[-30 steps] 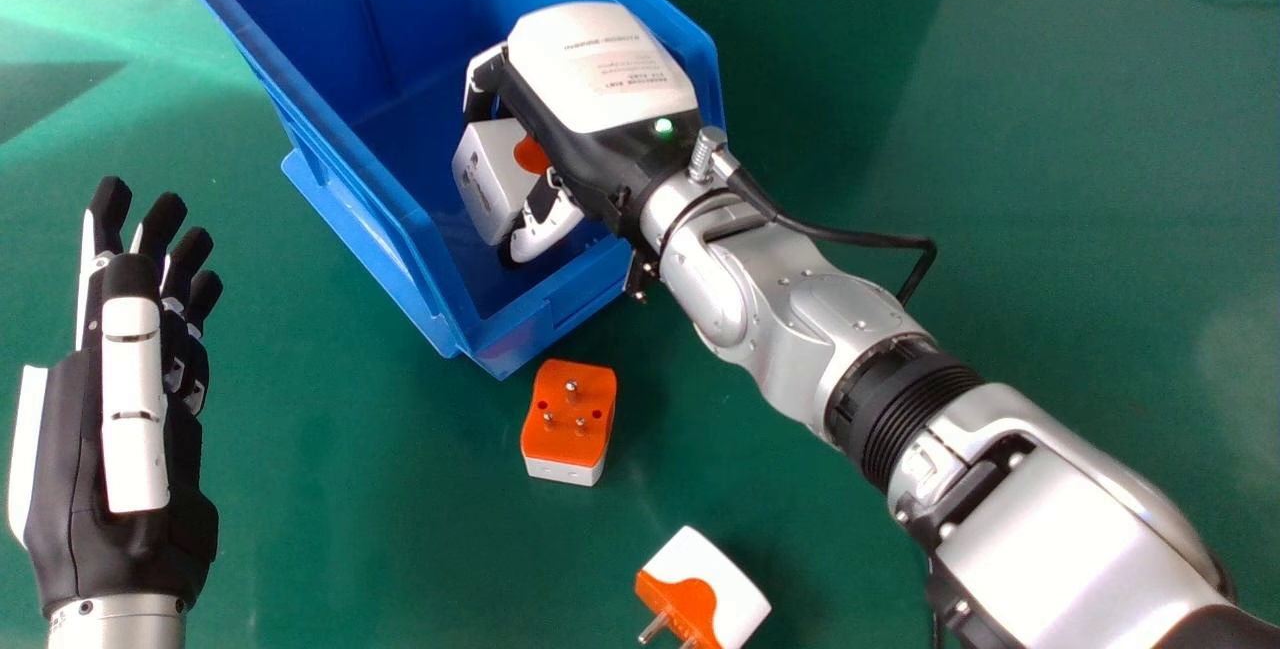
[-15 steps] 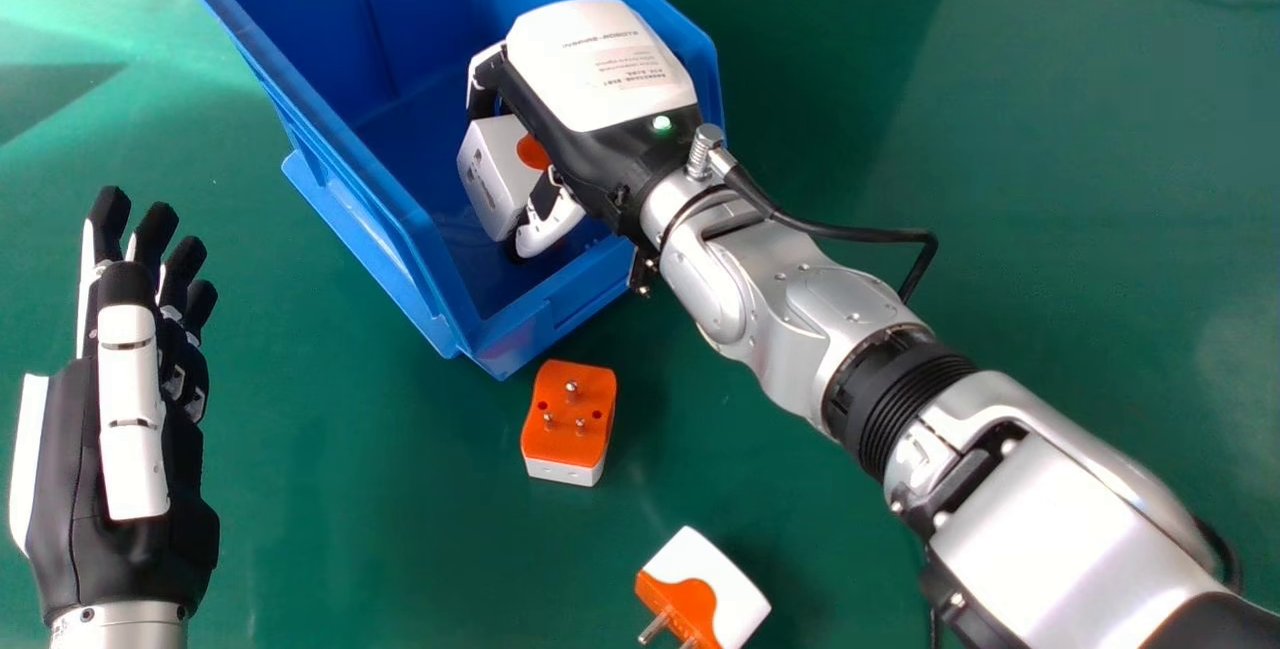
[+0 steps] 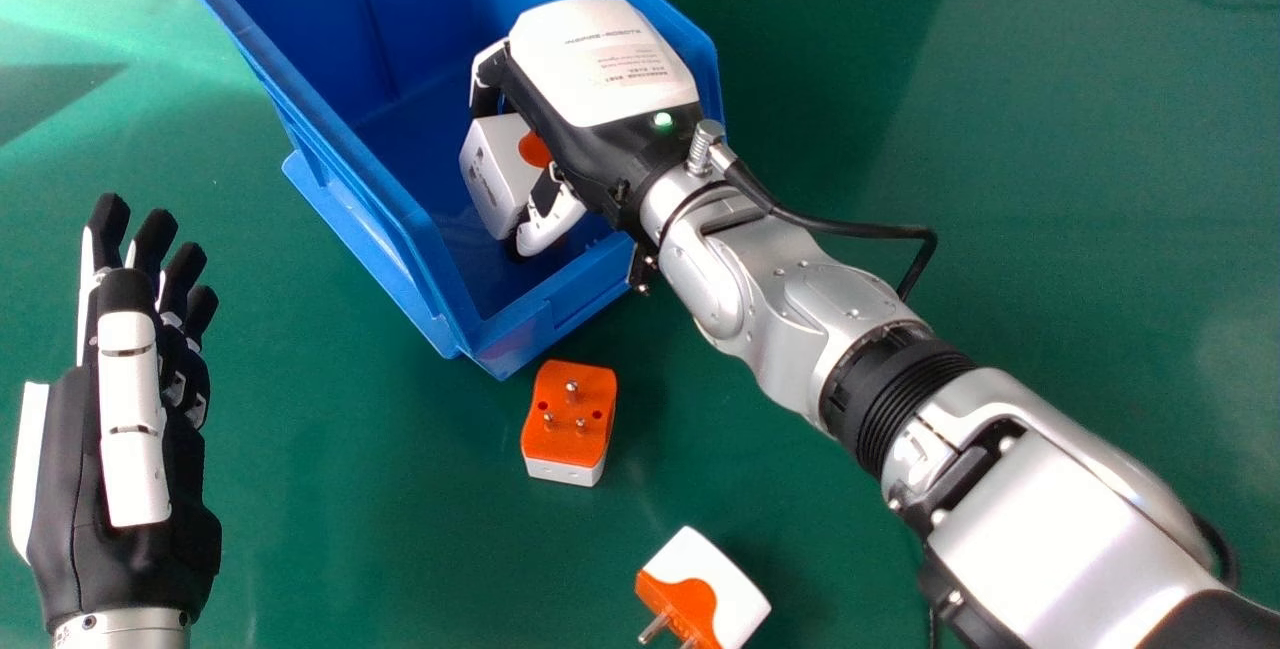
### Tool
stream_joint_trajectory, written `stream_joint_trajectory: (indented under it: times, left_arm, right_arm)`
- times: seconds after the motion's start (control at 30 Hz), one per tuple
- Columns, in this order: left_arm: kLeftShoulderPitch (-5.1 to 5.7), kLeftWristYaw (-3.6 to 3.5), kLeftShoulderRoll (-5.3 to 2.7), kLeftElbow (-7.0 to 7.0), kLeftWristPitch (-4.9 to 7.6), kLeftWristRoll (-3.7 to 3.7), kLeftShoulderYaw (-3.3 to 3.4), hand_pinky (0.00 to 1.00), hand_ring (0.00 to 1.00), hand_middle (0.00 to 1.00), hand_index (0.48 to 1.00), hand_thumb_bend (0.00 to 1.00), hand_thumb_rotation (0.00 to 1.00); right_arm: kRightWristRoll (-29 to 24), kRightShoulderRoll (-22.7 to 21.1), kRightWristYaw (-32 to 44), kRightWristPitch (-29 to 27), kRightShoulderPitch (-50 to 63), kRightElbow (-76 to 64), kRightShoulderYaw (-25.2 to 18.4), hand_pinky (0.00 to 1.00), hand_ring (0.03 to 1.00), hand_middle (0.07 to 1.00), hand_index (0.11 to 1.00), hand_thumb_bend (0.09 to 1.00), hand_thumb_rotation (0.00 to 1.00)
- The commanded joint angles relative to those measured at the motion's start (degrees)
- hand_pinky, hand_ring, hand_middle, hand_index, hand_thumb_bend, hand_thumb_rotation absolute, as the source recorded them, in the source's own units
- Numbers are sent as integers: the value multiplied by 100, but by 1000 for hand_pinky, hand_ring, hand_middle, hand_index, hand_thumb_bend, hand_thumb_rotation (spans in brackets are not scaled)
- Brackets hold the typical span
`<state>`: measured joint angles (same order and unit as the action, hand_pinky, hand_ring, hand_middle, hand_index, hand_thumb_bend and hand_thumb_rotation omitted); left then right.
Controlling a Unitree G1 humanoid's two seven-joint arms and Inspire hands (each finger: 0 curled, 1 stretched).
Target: Pick all objects and put in blue box
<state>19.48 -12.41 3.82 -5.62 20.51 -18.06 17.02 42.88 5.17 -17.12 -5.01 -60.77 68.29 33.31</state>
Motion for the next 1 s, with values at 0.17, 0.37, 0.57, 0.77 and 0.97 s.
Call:
stream_joint_trajectory:
  times: [0.17,0.37,0.57,0.77,0.97]
  left_arm:
    - [29,4,3,-164,71,7,5,984,965,979,1000,461,947]
    - [18,2,3,-141,97,24,5,986,966,979,1000,451,959]
    - [7,-5,-1,-169,58,-22,-4,991,971,984,1000,446,965]
    - [1,10,6,-170,59,23,-13,997,975,986,1000,440,971]
    - [-52,-4,18,-104,75,6,-5,998,975,984,1000,449,974]
  right_arm:
    - [86,15,443,435,-74,-165,185,552,691,760,738,725,120]
    - [165,-48,393,501,-38,-268,353,669,821,880,860,838,244]
    - [192,-87,366,529,-46,-300,460,774,920,968,948,936,374]
    - [174,-84,356,543,-55,-289,451,817,951,992,972,962,417]
    - [165,-97,385,541,-80,-332,438,820,945,992,968,956,421]
